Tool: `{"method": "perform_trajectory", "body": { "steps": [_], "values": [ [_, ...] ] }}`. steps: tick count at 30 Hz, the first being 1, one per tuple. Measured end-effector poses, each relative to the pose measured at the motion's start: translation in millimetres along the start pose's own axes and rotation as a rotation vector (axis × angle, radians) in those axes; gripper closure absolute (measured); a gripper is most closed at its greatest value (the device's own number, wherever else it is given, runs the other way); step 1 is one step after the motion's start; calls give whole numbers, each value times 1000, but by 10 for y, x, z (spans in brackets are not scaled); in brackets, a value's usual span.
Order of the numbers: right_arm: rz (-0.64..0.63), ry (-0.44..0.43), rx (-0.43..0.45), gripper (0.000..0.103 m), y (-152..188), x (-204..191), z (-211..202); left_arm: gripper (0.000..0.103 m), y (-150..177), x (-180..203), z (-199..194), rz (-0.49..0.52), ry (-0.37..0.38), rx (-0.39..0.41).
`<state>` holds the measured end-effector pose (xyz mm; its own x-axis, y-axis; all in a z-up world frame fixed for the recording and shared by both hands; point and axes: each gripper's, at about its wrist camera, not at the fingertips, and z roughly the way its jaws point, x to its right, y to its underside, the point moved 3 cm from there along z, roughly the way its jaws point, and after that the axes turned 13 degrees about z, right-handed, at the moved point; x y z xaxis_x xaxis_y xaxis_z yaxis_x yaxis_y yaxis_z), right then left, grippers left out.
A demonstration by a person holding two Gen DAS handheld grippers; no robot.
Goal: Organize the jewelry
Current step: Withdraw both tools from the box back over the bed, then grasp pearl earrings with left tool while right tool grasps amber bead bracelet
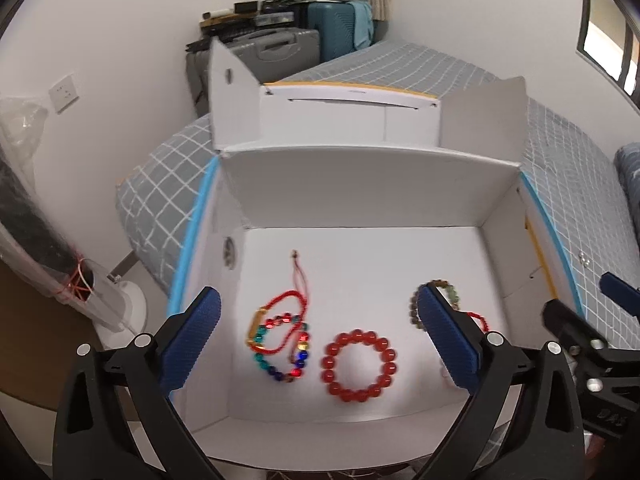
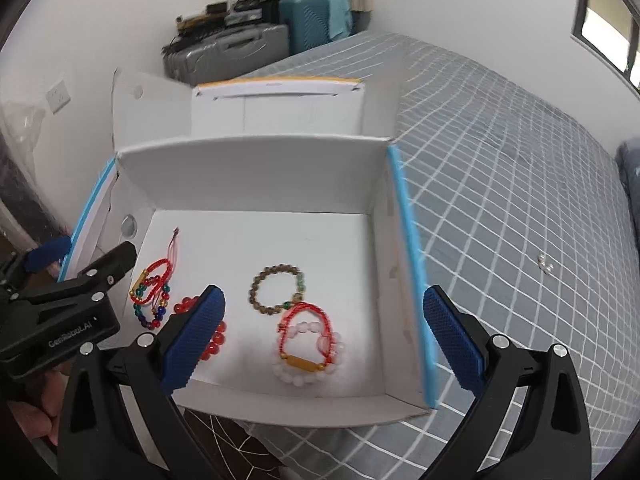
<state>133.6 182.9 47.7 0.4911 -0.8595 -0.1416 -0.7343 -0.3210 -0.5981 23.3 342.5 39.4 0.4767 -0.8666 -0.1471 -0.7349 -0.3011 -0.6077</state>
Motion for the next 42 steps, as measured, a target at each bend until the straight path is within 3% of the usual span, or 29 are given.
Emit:
{"method": "perform_trajectory", "body": {
  "steps": [6, 16, 24, 34, 42],
  "values": [
    [69, 36, 39, 8, -14, 567, -241, 6, -133, 500, -75, 60, 59, 33],
    [185, 154, 91, 8, 199, 1783, -703, 6, -339, 1931, -224, 225, 203, 83],
    [252, 231, 92, 8, 506, 2561, -756, 6, -263, 2928, -231, 319, 256, 98],
    [329, 246, 23, 8, 903, 3321, -489, 6, -245, 3544, 130, 352, 279, 55],
    [348, 234, -16, 8, 1095, 3569, -245, 6, -430, 3981, 496, 377, 317, 24]
  ]
}}
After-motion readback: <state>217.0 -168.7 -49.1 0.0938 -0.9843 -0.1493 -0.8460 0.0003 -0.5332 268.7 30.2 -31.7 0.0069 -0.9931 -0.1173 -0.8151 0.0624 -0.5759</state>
